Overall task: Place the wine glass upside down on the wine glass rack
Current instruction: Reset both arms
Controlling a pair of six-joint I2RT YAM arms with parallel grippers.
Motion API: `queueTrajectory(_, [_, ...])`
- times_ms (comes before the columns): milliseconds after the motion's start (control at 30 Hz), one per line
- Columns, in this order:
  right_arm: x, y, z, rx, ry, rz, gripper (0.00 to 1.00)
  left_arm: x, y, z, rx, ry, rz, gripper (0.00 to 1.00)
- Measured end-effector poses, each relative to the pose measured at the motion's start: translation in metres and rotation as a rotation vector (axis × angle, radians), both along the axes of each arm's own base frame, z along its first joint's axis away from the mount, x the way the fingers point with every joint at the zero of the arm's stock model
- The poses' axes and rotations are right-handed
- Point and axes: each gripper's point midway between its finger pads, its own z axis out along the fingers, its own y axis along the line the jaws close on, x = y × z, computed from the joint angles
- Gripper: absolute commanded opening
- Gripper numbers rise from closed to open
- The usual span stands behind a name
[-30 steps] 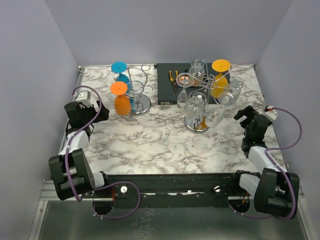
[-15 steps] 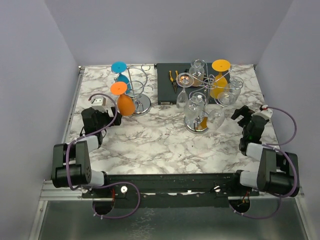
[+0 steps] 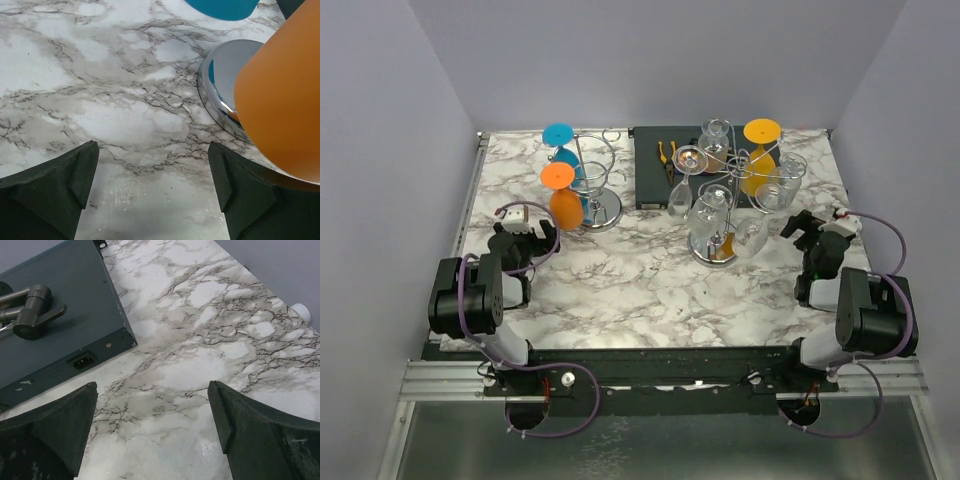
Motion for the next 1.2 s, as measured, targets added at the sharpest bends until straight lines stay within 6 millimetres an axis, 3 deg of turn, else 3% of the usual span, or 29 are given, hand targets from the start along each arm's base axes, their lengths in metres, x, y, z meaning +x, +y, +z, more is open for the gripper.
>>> queueTrajectory(133, [0.002,0.011,-0.001,-0.041,-0.015,0.031,1.00,-0.009,-0.001,-0.017,-0.001,0.014,0.011,0.99])
queueTrajectory(233, [-0.003,0.029,-0.007,-0.095,-0.034,0.098,1.00,-0.008,-0.004,-0.010,0.007,-0.027,0.012,0.99])
queueTrajectory(367, [-0.011,0.047,-0.031,-0.125,0.025,0.154,1.00,-0.004,-0.004,0.000,0.014,-0.067,0.019,0.99])
queueTrajectory(567, [0.014,0.041,-0.002,-0.153,-0.058,0.136,1.00,0.010,0.003,0.006,0.021,-0.068,0.054,0.99])
queueTrajectory(1200, [0.014,0.041,-0.002,-0.167,-0.057,0.137,1.00,0.009,0.004,0.001,0.020,-0.046,0.061,0.99])
